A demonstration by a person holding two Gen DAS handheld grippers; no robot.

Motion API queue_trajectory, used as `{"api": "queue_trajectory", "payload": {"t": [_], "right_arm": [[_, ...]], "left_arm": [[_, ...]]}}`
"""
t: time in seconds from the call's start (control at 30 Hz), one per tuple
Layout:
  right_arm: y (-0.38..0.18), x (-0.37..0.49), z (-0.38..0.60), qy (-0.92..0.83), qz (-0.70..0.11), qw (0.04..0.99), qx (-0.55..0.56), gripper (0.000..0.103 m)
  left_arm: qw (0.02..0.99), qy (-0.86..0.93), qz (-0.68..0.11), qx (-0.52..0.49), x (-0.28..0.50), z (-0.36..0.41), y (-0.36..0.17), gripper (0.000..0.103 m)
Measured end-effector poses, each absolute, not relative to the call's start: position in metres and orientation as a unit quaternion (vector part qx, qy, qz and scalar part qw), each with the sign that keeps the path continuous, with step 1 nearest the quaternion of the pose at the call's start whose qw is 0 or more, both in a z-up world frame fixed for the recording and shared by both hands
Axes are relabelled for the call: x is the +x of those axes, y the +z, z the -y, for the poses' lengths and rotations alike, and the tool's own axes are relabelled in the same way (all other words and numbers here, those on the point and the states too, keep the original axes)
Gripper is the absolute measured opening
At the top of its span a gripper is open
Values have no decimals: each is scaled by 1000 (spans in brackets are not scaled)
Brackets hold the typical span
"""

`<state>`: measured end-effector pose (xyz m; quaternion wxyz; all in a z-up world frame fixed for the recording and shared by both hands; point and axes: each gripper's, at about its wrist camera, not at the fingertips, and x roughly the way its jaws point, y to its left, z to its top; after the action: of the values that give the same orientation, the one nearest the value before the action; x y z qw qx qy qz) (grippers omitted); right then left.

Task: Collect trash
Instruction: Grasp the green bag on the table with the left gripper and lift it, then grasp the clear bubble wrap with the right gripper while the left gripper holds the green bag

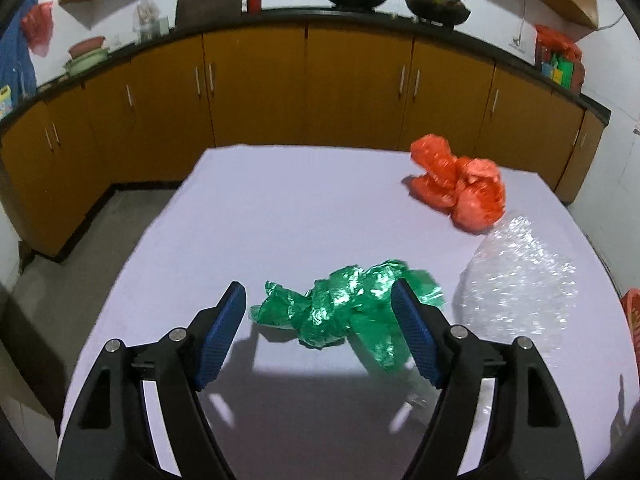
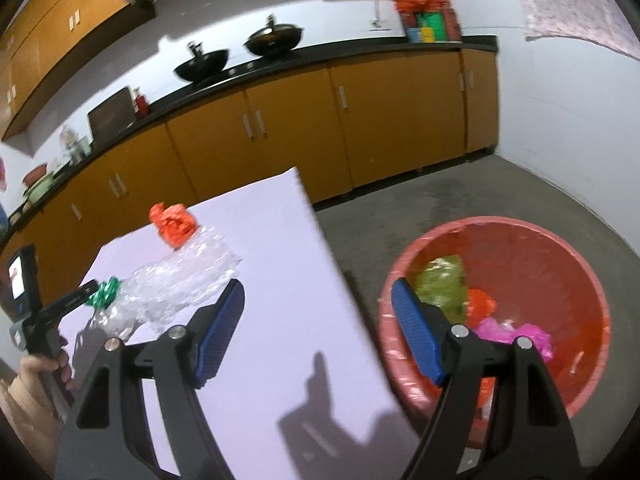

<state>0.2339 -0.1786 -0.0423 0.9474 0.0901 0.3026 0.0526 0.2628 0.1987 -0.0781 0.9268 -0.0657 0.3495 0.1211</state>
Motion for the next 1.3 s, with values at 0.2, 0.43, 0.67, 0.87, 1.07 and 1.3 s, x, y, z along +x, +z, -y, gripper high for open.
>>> {"api": "queue_trajectory", "payload": {"t": [0.2, 0.43, 0.67, 0.87, 1.07, 1.3], "right_arm": [[-42, 241, 145, 78, -309, 946, 67, 75], [-42, 245, 120, 99, -314, 942, 57, 75], [-40, 254, 92, 130, -319, 937, 54, 74], [-51, 282, 45, 176, -346, 920, 62, 75], [-61, 309, -12, 213, -366, 905, 45, 75], [-93, 334, -50, 208, -413, 887, 7, 68]], "left_arm": [[915, 90, -388, -65, 279, -202, -95, 74], [915, 56, -395, -64, 282, -203, -97, 37], [925, 61, -370, -58, 273, -206, -90, 33], [932, 82, -346, -65, 252, -226, -79, 33], [933, 107, -334, -87, 236, -251, -72, 33], [930, 114, -334, -103, 232, -262, -72, 33]]}}
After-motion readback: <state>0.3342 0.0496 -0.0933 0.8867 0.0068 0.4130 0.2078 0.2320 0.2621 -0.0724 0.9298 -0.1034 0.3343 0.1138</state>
